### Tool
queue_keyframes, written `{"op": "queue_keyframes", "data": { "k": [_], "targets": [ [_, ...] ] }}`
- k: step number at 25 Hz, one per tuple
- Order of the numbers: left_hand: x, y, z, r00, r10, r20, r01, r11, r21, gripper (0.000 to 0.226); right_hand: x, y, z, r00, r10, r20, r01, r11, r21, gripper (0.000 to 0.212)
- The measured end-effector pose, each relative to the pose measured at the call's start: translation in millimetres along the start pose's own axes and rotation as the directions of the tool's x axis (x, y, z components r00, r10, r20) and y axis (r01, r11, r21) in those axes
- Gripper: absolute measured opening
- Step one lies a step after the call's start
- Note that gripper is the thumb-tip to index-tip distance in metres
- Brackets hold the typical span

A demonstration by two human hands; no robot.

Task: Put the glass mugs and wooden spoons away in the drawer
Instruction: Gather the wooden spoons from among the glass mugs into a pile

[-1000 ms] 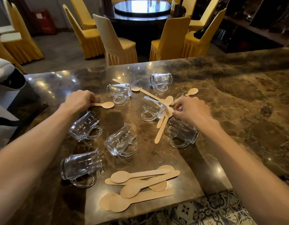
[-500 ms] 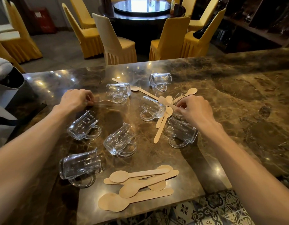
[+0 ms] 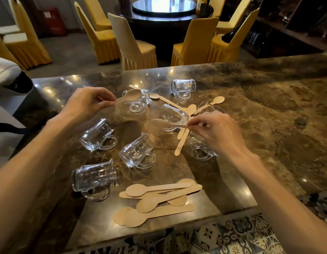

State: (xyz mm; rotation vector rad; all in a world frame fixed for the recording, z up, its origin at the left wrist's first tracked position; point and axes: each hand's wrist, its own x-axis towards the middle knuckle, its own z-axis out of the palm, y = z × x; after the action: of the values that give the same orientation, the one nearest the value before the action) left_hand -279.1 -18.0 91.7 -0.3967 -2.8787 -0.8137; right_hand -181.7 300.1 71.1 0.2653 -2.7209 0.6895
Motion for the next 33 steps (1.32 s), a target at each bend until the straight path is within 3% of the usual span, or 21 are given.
{"op": "queue_keyframes", "data": {
  "k": [6,12,16,25,33],
  "targets": [
    [-42,45,-6,0.996,0.061,0.063,-0.054,0.992,-0.117,0.019,-32,-28,2,0.993,-0.102,0.064,0.096,0.991,0.088,0.011],
    [-75,66,-5,0.977,0.127,0.172,-0.089,0.973,-0.211,0.024,-60,-43,5,0.976,-0.214,0.046,0.214,0.977,0.006,0.014],
    [-93,74,9,0.966,0.129,0.224,-0.059,0.954,-0.295,0.015,-78,-54,11,0.965,-0.259,0.038,0.259,0.966,-0.017,0.015],
    [-118,83,58,0.913,0.209,0.350,-0.137,0.966,-0.220,0.011,-109,-59,21,0.942,-0.325,0.089,0.333,0.937,-0.109,0.015],
    [-126,85,81,0.890,0.194,0.414,-0.155,0.980,-0.126,0.011,-122,-53,34,0.940,-0.317,0.126,0.332,0.935,-0.125,0.008]
  ]
}}
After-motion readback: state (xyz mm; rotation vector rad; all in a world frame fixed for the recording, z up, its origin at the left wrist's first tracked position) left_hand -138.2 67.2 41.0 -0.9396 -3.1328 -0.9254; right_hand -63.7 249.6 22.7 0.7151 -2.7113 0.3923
